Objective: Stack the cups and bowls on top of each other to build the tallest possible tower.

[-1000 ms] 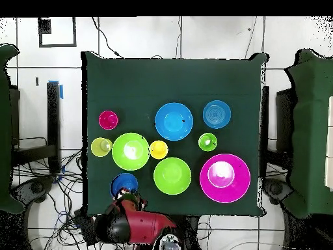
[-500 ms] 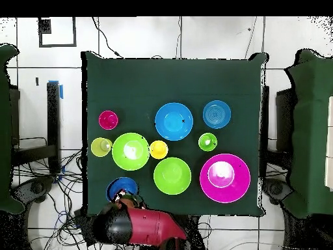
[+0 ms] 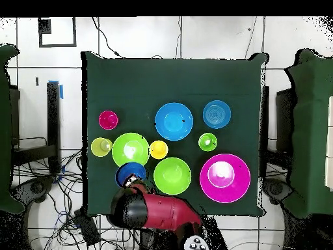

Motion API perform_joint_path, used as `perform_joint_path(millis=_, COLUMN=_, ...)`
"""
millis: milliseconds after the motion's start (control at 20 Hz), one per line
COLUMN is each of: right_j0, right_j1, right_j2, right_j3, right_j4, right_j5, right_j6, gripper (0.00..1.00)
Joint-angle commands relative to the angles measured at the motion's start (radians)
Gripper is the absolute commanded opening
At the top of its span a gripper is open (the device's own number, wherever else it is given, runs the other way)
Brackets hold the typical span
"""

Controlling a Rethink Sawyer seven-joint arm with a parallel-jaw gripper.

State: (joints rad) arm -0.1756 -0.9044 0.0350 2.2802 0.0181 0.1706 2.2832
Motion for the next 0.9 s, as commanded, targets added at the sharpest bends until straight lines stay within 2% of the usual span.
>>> perform_joint_path(millis=50, right_j0=-0.042, right_j1=0.190, right_j2=0.140, right_j3=-0.108, right_j4=-0.104, right_j5=-0.154, right_j6=-0.012, gripper=0.00)
perform_joint_path(millis=300, right_j0=-0.067, right_j1=0.211, right_j2=0.168, right_j3=-0.119, right_j4=-0.142, right_j5=-0.167, right_j6=0.003, gripper=0.00)
perform_joint_path(millis=450, right_j0=-0.054, right_j1=0.207, right_j2=0.140, right_j3=-0.148, right_j4=-0.181, right_j5=-0.186, right_j6=-0.010, gripper=0.00)
perform_joint_path(millis=900, right_j0=-0.111, right_j1=0.151, right_j2=0.169, right_j3=-0.192, right_j4=-0.258, right_j5=-0.089, right_j6=-0.058, gripper=0.00)
